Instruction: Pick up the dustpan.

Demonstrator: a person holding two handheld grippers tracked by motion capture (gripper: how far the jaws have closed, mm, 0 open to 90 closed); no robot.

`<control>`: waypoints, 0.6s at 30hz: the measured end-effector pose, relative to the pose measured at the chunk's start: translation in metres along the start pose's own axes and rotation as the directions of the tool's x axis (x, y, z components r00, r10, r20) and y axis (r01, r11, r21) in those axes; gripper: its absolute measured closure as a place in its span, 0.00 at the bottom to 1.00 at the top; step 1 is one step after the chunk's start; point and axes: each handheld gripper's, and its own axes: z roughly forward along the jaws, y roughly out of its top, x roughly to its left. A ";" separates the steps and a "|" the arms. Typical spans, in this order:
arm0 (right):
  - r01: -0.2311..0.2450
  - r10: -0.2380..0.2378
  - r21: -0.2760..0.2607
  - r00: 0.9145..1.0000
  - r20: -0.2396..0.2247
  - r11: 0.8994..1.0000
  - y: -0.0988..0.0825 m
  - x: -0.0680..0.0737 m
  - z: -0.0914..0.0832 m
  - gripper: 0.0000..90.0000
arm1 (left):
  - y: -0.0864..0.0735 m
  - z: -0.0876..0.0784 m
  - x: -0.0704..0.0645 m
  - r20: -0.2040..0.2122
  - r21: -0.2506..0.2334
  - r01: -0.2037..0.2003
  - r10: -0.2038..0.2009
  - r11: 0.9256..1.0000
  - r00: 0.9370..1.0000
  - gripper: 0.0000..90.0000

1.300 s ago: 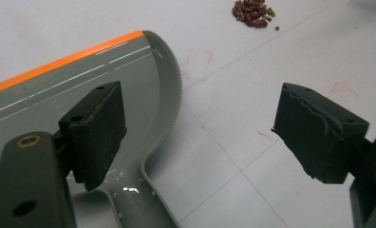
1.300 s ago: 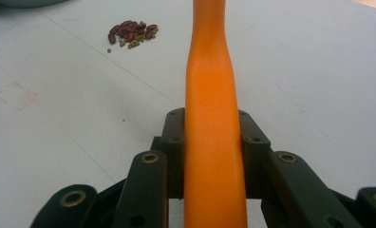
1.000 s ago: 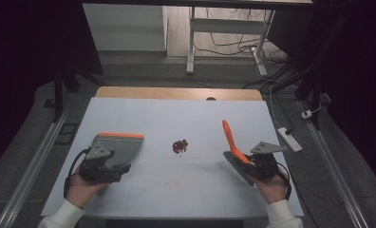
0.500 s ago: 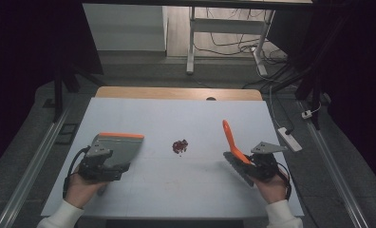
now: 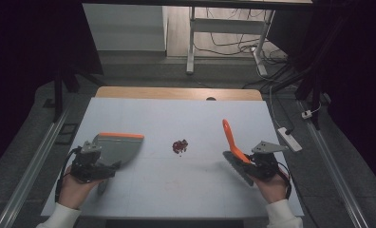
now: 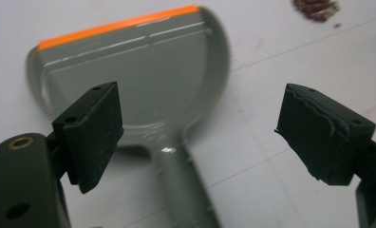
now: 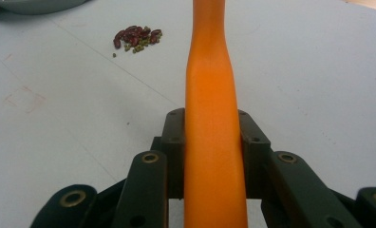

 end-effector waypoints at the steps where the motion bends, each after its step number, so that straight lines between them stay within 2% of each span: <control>1: 0.000 0.000 0.000 1.000 0.000 1.000 0.000 0.000 0.000 0.78 | -0.001 0.001 0.003 -0.004 0.011 0.004 -0.004 1.000 1.000 0.18; 7: -0.002 0.002 0.003 1.000 0.007 1.000 0.000 0.001 0.000 0.78 | -0.009 0.008 0.013 -0.027 0.074 0.033 -0.031 0.997 0.999 0.16; 13: 0.004 -0.004 0.013 1.000 0.006 1.000 -0.001 0.000 0.002 0.78 | -0.014 0.018 0.017 -0.013 0.146 0.066 -0.065 0.987 0.998 0.14; 18: 0.002 -0.002 0.016 1.000 0.007 1.000 -0.002 0.000 0.003 0.78 | -0.017 0.025 0.019 -0.007 0.177 0.086 -0.086 0.980 0.996 0.13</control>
